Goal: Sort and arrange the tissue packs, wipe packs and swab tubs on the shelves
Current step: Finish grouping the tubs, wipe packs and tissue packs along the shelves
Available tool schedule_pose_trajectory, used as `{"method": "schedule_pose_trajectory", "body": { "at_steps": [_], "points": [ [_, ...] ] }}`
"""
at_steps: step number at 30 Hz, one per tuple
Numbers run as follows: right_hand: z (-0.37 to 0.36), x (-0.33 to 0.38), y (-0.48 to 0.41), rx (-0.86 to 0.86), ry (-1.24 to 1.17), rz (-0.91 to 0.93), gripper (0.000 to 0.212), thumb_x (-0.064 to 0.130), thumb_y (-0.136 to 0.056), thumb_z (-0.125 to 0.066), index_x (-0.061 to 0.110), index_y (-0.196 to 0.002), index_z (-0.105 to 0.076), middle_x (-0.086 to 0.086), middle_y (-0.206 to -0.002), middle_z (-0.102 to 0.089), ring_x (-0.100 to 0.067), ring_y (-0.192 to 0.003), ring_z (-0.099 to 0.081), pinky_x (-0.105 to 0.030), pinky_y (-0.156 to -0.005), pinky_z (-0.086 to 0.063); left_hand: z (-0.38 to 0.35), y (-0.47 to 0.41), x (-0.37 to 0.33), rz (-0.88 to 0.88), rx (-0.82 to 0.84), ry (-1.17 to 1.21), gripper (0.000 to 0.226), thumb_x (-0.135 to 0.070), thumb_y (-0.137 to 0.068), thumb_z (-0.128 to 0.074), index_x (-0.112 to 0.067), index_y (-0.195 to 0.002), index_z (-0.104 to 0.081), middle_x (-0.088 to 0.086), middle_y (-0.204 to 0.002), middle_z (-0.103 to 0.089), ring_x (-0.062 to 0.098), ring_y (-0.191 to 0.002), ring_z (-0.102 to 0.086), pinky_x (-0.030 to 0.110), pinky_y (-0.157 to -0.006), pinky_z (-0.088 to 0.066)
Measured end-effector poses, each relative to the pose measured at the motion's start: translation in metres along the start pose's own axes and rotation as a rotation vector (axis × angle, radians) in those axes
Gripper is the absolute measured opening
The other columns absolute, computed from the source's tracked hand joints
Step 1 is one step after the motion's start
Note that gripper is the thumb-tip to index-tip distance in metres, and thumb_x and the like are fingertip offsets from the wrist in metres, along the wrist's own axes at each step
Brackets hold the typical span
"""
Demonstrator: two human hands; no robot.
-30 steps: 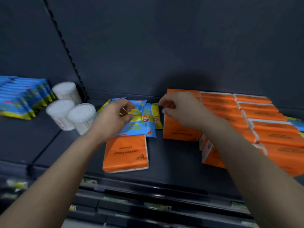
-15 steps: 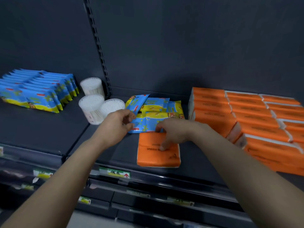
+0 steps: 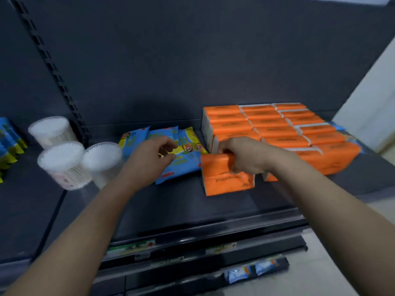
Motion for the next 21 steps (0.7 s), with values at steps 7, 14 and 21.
{"method": "schedule_pose_trajectory", "body": {
  "at_steps": [7,14,21],
  "points": [
    [-0.002,-0.045,-0.003,-0.225,0.224,-0.195,0.052,0.014,-0.084,-0.06,0.022,-0.132,-0.044,-0.006,-0.133,-0.047,-0.029,-0.125,-0.038,-0.039,-0.099,-0.031,-0.016,-0.005,0.005,-0.045,0.011,0.014,0.017,-0.005,-0.083,-0.063,-0.015,-0.096,-0.063,-0.004,-0.088,-0.059,0.011,-0.085,-0.056,0.017,-0.073,-0.045],
    [-0.001,-0.048,0.0,-0.35,0.319,-0.269,0.049,0.011,-0.08,-0.06,0.01,-0.124,-0.039,-0.012,-0.127,-0.042,-0.033,-0.117,-0.039,-0.04,-0.093,-0.035,-0.007,0.002,0.01,-0.009,-0.024,-0.087,0.019,-0.006,-0.085,-0.062,-0.012,-0.103,-0.063,-0.003,-0.1,-0.058,0.007,-0.092,-0.053,0.016,-0.08,-0.036],
    [0.026,-0.001,-0.019,-0.372,0.16,0.09,0.055,0.042,-0.082,-0.063,0.021,-0.128,-0.043,-0.002,-0.133,-0.042,-0.024,-0.125,-0.033,-0.038,-0.098,-0.027,-0.017,-0.008,0.028,0.156,0.137,-0.344,0.05,-0.029,-0.083,-0.068,-0.013,-0.127,-0.051,0.006,-0.132,-0.048,0.021,-0.122,-0.044,0.03,-0.102,-0.033]
  ]
}}
Point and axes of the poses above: each hand's wrist, its own y-axis away from the middle knuckle, its own z-axis out of the back of the hand, x = y × z, the point moved 7 cm from there along -y, towards the middle knuckle
